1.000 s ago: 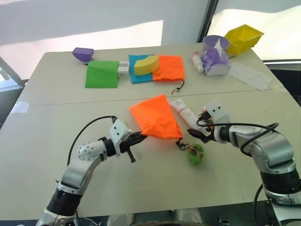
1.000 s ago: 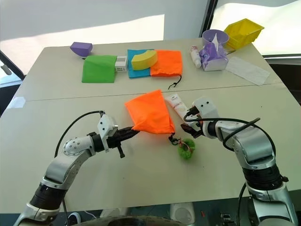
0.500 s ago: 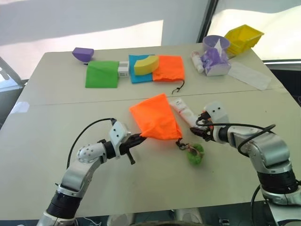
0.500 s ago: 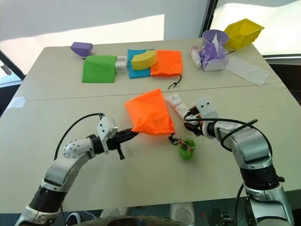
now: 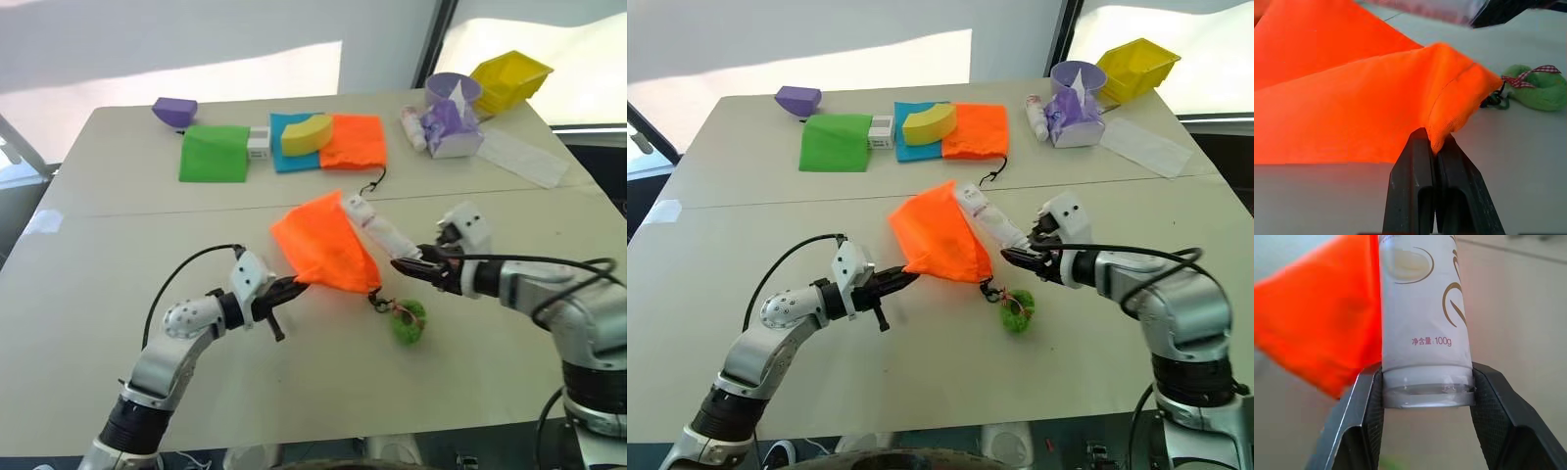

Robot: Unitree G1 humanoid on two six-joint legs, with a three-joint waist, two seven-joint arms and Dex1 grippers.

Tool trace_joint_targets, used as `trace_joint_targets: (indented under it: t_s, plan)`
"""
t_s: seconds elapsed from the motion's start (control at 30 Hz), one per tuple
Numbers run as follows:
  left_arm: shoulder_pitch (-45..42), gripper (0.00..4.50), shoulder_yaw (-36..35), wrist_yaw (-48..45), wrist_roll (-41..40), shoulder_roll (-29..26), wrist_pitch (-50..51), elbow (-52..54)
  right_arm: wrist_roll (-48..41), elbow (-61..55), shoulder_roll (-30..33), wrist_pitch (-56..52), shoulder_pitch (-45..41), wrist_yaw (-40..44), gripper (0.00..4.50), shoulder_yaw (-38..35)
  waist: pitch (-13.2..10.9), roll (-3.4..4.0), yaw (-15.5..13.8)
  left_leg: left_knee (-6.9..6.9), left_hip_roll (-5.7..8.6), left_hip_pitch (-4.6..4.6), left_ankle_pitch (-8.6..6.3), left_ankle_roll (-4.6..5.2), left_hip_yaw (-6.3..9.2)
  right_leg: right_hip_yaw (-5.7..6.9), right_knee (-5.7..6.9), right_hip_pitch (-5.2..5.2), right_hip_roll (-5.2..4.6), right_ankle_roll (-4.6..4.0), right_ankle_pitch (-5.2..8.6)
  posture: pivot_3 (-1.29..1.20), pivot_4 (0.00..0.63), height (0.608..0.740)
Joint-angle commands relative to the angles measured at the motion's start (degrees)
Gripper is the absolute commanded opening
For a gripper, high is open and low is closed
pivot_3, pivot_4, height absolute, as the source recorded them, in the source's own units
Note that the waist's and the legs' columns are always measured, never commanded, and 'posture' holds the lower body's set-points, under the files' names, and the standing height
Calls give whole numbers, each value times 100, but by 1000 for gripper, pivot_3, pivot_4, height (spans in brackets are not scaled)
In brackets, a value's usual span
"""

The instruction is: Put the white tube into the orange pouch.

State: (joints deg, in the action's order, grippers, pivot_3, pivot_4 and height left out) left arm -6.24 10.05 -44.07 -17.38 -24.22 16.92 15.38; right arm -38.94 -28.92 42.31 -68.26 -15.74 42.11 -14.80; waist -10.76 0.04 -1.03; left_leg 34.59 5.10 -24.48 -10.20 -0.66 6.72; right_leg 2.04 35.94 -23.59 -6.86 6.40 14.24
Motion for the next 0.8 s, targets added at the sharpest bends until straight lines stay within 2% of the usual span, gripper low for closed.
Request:
trace_joint_targets:
  t_s: [0.03,0.17,0.3,0.43,0.57,0.8]
  plan:
    - [-84,0,-27,12,-35,34,-35,110,-869,-653,602,-91,541,877,2245,-574,0,-4,1,0,0,0,-1,1,0,0,-5,2,0,0,0,0,150,740]
    - [-182,0,33,6,-10,64,-32,43,-1054,-1068,1073,61,1153,1179,2245,-324,-1,-4,38,0,-7,0,-11,-8,-5,1,-32,9,-6,7,-4,0,150,740]
    - [-369,0,-3,42,-33,120,18,-49,-755,-1426,1162,460,1560,1065,2245,270,0,-4,28,4,-27,-5,-13,-11,-18,4,-59,11,-6,10,-7,0,150,740]
    - [-452,0,0,36,-34,121,26,-79,-66,-1293,1230,975,1602,736,2245,879,0,-4,26,12,-34,-22,-14,-12,-24,11,-83,11,-8,8,-8,0,150,740]
    - [-499,0,18,107,62,125,38,-141,-59,-1173,1285,1203,1726,851,2245,847,0,-5,8,25,-15,-50,-15,-9,-23,8,-86,-7,-17,29,-47,0,150,740]
    - [-592,0,44,4,77,134,-44,-209,61,-593,1086,1154,1360,354,2245,794,-1,-5,11,50,-11,-75,-14,-5,-19,17,-85,-21,-5,20,-74,0,150,740]
